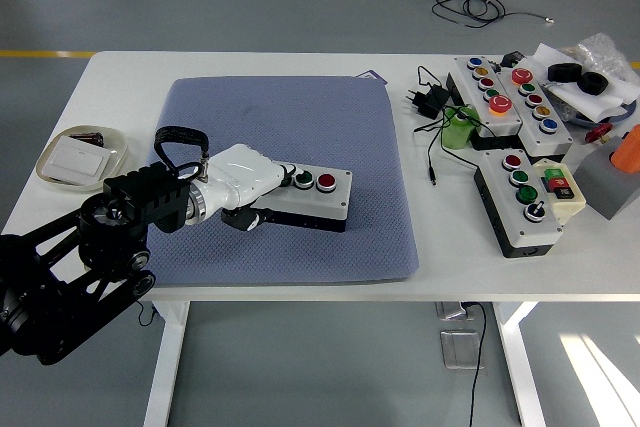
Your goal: Pick up the button,place it on the desk,press the button,press the button
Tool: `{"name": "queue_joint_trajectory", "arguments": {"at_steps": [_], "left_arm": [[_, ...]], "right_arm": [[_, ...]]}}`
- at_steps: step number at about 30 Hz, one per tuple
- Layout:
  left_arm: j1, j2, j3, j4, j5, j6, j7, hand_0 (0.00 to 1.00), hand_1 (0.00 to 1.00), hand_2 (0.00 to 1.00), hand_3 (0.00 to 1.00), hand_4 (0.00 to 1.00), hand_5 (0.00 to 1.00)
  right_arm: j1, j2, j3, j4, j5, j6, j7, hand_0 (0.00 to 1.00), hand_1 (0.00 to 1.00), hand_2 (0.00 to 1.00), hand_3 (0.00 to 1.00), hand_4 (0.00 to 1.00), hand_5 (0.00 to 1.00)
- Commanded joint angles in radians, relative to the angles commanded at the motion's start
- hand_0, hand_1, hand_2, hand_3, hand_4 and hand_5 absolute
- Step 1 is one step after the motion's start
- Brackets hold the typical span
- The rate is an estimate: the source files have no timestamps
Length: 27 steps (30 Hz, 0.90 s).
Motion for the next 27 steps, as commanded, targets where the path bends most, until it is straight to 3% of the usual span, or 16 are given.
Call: {"name": "queue_joint_trajectory", "arguments": {"at_steps": [10, 19, 27], "left_arm": [[0.000, -0.005, 0.004, 0.008, 0.000, -0.006, 0.003, 0.223, 0.077, 0.122, 0.872, 0.589, 0.002], [-0.002, -0.005, -0.040, -0.049, 0.000, 0.009, 0.004, 0.224, 0.079, 0.123, 0.876, 0.585, 0.002], [-0.012, -0.019, -0.019, -0.062, 0.000, -0.003, 0.004, 0.224, 0.079, 0.123, 0.876, 0.585, 0.002]], "right_arm": [[-0.004, 0.001, -0.002, 0.000, 0.005, -0.001, 0.001, 0.787, 0.797, 0.817, 0.751, 0.412, 0.479], [-0.009, 0.000, -0.002, 0.000, 0.002, -0.001, 0.000, 0.787, 0.797, 0.817, 0.751, 0.412, 0.479], [-0.012, 0.000, 0.000, 0.000, -0.004, -0.001, -0.002, 0.787, 0.797, 0.817, 0.751, 0.412, 0.479]]}}
